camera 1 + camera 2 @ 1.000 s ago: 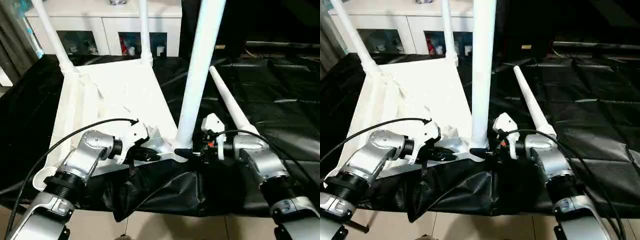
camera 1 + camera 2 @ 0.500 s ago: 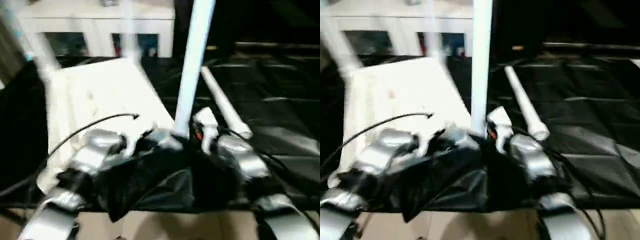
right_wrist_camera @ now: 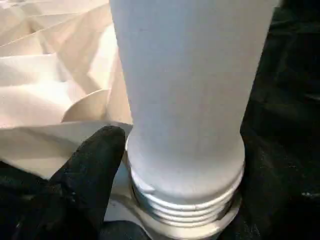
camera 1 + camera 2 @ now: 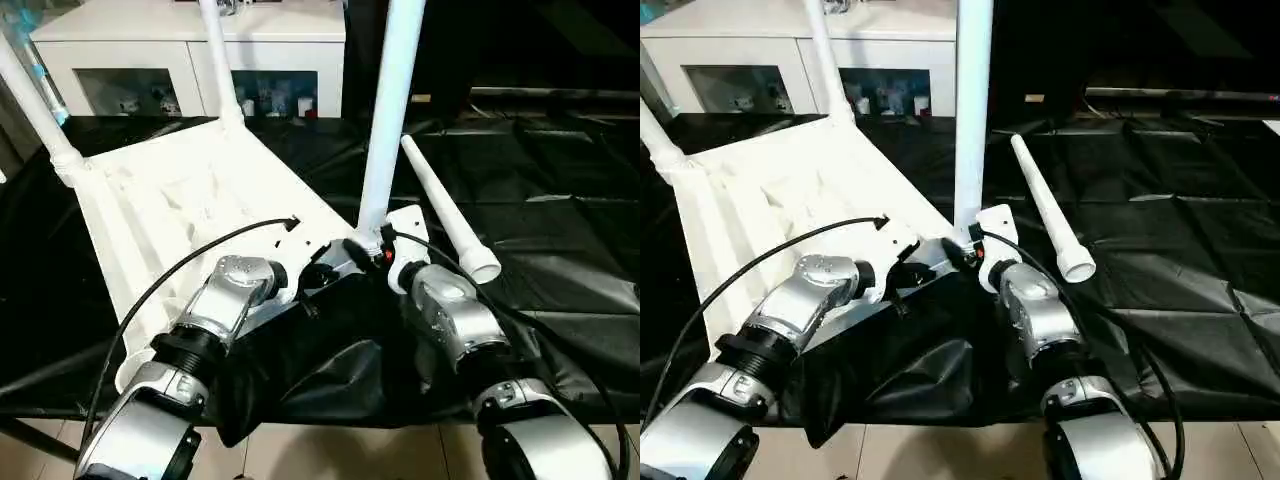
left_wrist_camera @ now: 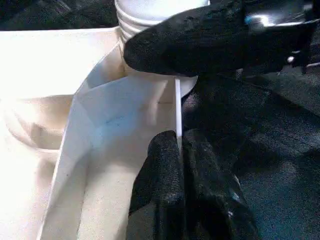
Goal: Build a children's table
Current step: Rotate leg to tighten
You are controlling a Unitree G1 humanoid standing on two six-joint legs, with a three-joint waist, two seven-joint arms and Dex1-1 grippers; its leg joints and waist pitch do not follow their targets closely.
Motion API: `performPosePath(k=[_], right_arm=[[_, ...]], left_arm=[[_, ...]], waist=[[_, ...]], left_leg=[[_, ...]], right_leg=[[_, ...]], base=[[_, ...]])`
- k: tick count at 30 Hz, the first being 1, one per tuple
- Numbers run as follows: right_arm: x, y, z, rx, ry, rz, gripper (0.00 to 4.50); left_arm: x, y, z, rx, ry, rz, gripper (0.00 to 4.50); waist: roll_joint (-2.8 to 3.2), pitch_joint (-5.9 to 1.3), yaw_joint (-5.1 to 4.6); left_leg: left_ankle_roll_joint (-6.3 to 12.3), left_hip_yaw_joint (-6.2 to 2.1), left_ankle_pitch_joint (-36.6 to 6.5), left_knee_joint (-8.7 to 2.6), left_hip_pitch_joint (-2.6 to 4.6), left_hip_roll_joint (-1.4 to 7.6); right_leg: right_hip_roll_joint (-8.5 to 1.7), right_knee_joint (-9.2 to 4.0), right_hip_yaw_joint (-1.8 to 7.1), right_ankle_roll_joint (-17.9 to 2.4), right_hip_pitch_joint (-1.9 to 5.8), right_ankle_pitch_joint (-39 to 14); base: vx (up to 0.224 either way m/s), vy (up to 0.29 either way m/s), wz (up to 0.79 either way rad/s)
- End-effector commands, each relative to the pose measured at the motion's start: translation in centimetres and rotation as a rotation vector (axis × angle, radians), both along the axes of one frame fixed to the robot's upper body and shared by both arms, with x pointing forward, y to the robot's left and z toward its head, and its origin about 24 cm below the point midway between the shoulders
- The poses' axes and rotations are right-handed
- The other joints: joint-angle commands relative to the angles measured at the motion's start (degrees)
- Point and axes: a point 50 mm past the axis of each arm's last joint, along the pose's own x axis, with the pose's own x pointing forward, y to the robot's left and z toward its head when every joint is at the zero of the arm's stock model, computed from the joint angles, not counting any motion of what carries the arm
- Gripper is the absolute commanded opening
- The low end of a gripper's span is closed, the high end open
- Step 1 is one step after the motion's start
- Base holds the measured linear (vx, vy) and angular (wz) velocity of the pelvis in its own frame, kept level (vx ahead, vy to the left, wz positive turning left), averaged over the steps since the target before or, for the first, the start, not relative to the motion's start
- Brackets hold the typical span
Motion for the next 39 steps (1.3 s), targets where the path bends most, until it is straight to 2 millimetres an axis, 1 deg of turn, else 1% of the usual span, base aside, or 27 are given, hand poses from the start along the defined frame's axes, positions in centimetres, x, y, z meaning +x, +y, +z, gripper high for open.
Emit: performPosePath(k=[1,2,3,5,6,7,8,9,10,11,13,14,17,19,21,27,28,29,31,32,33,34,35,36,37,38,39], right_arm=[[-1.1,1.7,-0.8,0.002,0.04,0.167,3.78],[-1.2,1.1,-0.6,-0.006,0.028,0.207,3.78],[-1.5,0.1,-0.1,-0.015,0.012,0.279,3.78],[-1.7,-0.5,0.1,-0.017,0.005,0.317,3.78],[-1.8,-0.9,0.3,-0.016,0.008,0.341,3.78],[-1.9,-1.1,0.4,-0.016,0.009,0.353,3.78],[-2.1,-1.5,0.6,-0.016,0.012,0.38,3.78],[-2.4,-2.3,0.9,-0.024,0.02,0.439,3.78],[-2.5,-2.5,0.9,-0.027,0.021,0.45,3.78],[-2.7,-2.7,1.0,-0.034,0.024,0.475,3.78],[-3.1,-3.2,1.1,-0.048,0.032,0.52,3.78],[-3.3,-3.5,1.2,-0.062,0.039,0.549,3.78],[-3.4,-3.5,1.1,-0.071,0.037,0.558,3.78],[-3.7,-3.4,1.2,-0.059,0.043,0.571,3.56],[-3.7,-3.3,1.2,-0.054,0.044,0.576,3.44],[-4.3,-2.5,0.7,-0.028,0.065,0.597,2.93],[-4.5,-2.3,0.4,-0.026,0.073,0.583,2.89],[-4.5,-2.2,0.3,-0.026,0.075,0.577,2.87],[-3.9,-1.9,-0.6,-0.048,0.071,0.443,2.85],[-3.7,-1.9,-0.9,-0.055,0.066,0.391,2.85],[-3.1,-1.7,-1.5,-0.058,0.073,0.265,2.83],[-3.0,-1.6,-1.7,-0.059,0.078,0.226,2.83],[-2.8,-1.5,-2.0,-0.06,0.084,0.174,2.82],[-2.7,-1.4,-2.3,-0.059,0.096,0.119,2.82],[-2.5,-1.2,-2.6,-0.056,0.107,0.069,2.82],[-2.2,-1.0,-2.9,-0.048,0.115,-0.025,2.82],[-2.0,-0.9,-3.1,-0.043,0.121,-0.086,2.82]], left_arm=[[-0.7,-2.1,1.4,-0.107,-0.052,-0.151,0.0],[-0.9,-1.8,1.3,-0.1,-0.05,-0.18,0.0],[-1.2,-1.2,1.3,-0.096,-0.033,-0.232,0.0],[-1.5,-0.9,1.2,-0.093,-0.016,-0.256,0.0],[-1.7,-0.6,1.1,-0.088,-0.002,-0.277,0.0],[-1.8,-0.4,1.1,-0.083,0.003,-0.29,0.0],[-2.0,-0.1,0.9,-0.072,0.015,-0.318,0.0],[-2.5,0.5,0.8,-0.062,0.036,-0.363,0.0],[-2.5,0.6,0.8,-0.062,0.039,-0.369,0.0],[-2.7,0.8,0.8,-0.065,0.043,-0.379,0.0],[-2.9,1.1,0.8,-0.066,0.049,-0.4,0.0],[-3.1,1.5,0.8,-0.062,0.054,-0.428,0.0],[-3.3,1.8,0.9,-0.065,0.06,-0.44,0.0],[-3.4,2.1,1.1,-0.074,0.064,-0.447,0.0],[-3.4,2.2,1.2,-0.079,0.064,-0.452,0.0],[-3.6,2.3,1.2,-0.087,0.065,-0.453,0.0],[-3.5,2.2,1.1,-0.084,0.061,-0.433,0.0],[-3.5,2.2,1.0,-0.083,0.06,-0.426,0.0],[-2.7,1.9,0.9,-0.074,0.026,-0.338,0.0],[-2.5,1.8,0.9,-0.073,0.015,-0.311,0.0],[-1.9,1.3,0.9,-0.089,-0.01,-0.246,0.0],[-1.7,1.1,1.0,-0.096,-0.017,-0.225,0.0],[-1.4,0.9,1.0,-0.101,-0.026,-0.195,0.0],[-1.1,0.6,1.0,-0.1,-0.036,-0.167,0.0],[-0.9,0.3,0.9,-0.095,-0.044,-0.14,0.0],[-0.5,-0.2,0.9,-0.089,-0.055,-0.095,0.0],[-0.3,-0.5,0.9,-0.084,-0.062,-0.066,0.0]], waist=[[-0.36,-3.93,0.14],[-0.42,-3.93,0.11],[-0.01,-4.11,0.27],[-0.22,-4.17,0.36],[-0.15,-4.2,0.41],[0.15,-4.21,0.46],[0.65,-4.21,0.56],[0.26,-4.18,0.49],[0.55,-4.15,0.65],[0.79,-4.13,0.74],[0.63,-4.04,1.17],[0.7,-4.02,1.4],[0.72,-3.99,1.48],[0.53,-3.96,1.47],[0.58,-3.99,1.45],[0.42,-3.98,1.41],[0.18,-3.97,1.37],[0.33,-3.98,1.37],[0.12,-3.86,1.25],[0.19,-3.77,1.15],[0.02,-3.47,0.78],[0.02,-3.47,0.78],[-0.11,-3.44,0.32],[-0.3,-3.4,0.07],[-0.17,-3.35,-0.04],[-0.2,-3.32,-0.32],[-0.18,-3.21,-0.48]], left_leg=[[3.96,0.07,-11.41,-3.83,0.0,0.76],[4.14,0.09,-11.12,-3.82,-0.07,0.77],[4.67,0.03,-10.06,-3.69,-0.08,0.83],[5.3,0.11,-9.31,-3.6,-0.05,0.9],[5.65,0.16,-8.82,-3.56,-0.04,0.95],[5.64,0.13,-8.84,-3.58,0.01,0.99],[5.56,0.08,-9.03,-3.53,0.11,0.94],[5.81,0.14,-9.2,-3.55,0.0,1.01],[5.9,0.15,-9.93,-3.57,0.09,1.17],[5.77,0.15,-10.26,-3.56,0.13,1.18],[5.16,0.26,-11.31,-3.57,0.3,1.13],[4.98,0.22,-11.3,-3.62,0.29,1.13],[4.31,0.15,-11.34,-3.75,0.28,1.24],[4.0,0.16,-11.69,-3.81,0.29,1.14],[3.99,0.13,-11.33,-3.8,0.24,1.13],[4.03,0.13,-10.41,-3.81,0.18,1.15],[4.04,0.15,-10.32,-3.82,0.19,1.14],[3.97,0.1,-10.31,-3.83,0.16,1.13],[3.58,0.14,-10.26,-3.89,0.16,1.15],[3.21,0.15,-10.62,-3.94,0.22,1.04],[2.03,0.16,-12.65,-4.14,0.42,0.8],[2.03,0.16,-12.65,-4.14,0.42,0.8],[1.07,-0.03,-13.51,-4.18,0.24,0.57],[1.06,0.06,-13.85,-4.17,0.38,0.55],[1.24,0.07,-14.35,-4.02,0.66,0.47],[1.43,0.01,-14.12,-4.16,0.49,0.48],[1.33,0.01,-14.64,-4.19,0.54,0.33]], right_leg=[[-2.83,-4.79,2.52,-10.84,3.44,-15.42],[-2.79,-4.7,2.56,-11.06,3.44,-14.79],[-2.8,-4.38,2.57,-11.94,3.6,-12.18],[-2.7,-4.17,2.61,-12.69,3.63,-9.93],[-2.68,-3.88,2.65,-13.58,3.55,-8.22],[-2.71,-3.82,2.55,-14.16,3.6,-7.74],[-2.61,-3.78,2.49,-14.4,3.65,-7.56],[-2.5,-3.75,2.49,-14.64,3.79,-6.61],[-2.54,-3.77,2.48,-14.74,3.73,-6.77],[-2.57,-3.76,2.48,-14.8,3.66,-7.1],[-2.57,-4.01,2.53,-14.57,3.56,-9.1],[-2.63,-4.06,2.55,-14.23,3.55,-10.03],[-2.73,-4.06,2.61,-13.72,3.52,-10.84],[-2.64,-4.17,2.6,-13.32,3.47,-11.77],[-2.65,-4.1,2.59,-13.21,3.5,-11.65],[-2.65,-4.08,2.63,-12.94,3.45,-11.41],[-2.61,-4.1,2.65,-12.8,3.43,-11.45],[-2.7,-4.07,2.64,-12.71,3.44,-11.81],[-2.74,-4.2,2.74,-12.4,3.24,-12.52],[-2.67,-4.31,2.68,-12.2,3.19,-13.47],[-2.78,-5.01,2.58,-10.63,2.98,-19.08],[-2.78,-5.01,2.58,-10.63,2.98,-19.08],[-2.9,-5.36,2.45,-8.66,3.22,-23.56],[-2.88,-5.65,2.5,-8.15,2.95,-24.68],[-2.99,-5.98,2.55,-7.49,2.74,-26.36],[-2.88,-6.01,2.52,-7.11,2.77,-26.53],[-2.72,-6.17,2.35,-6.48,2.73,-27.6]], base=[[0.0,0.0,0.0],[0.0,0.0,0.0],[0.0,0.0,0.0],[0.0,0.0,0.0],[0.0,0.0,0.0],[0.0,0.0,0.0],[0.0,0.0,0.0],[0.0,0.0,0.0],[0.0,0.0,0.0],[0.0,0.0,0.0],[0.0,0.0,0.0],[0.0,0.0,0.0],[0.0,0.0,0.0],[0.0,0.0,0.0],[0.0,0.0,0.0],[0.0,0.0,0.0],[0.0,0.0,0.0],[0.0,0.0,0.0],[0.0,0.0,0.0],[0.0,0.0,0.0],[0.0,0.0,0.0],[0.0,0.0,0.0],[0.0,0.0,0.0],[0.0,0.0,0.0],[0.0,0.0,0.0],[0.0,0.0,0.0],[0.0,0.0,0.0]])
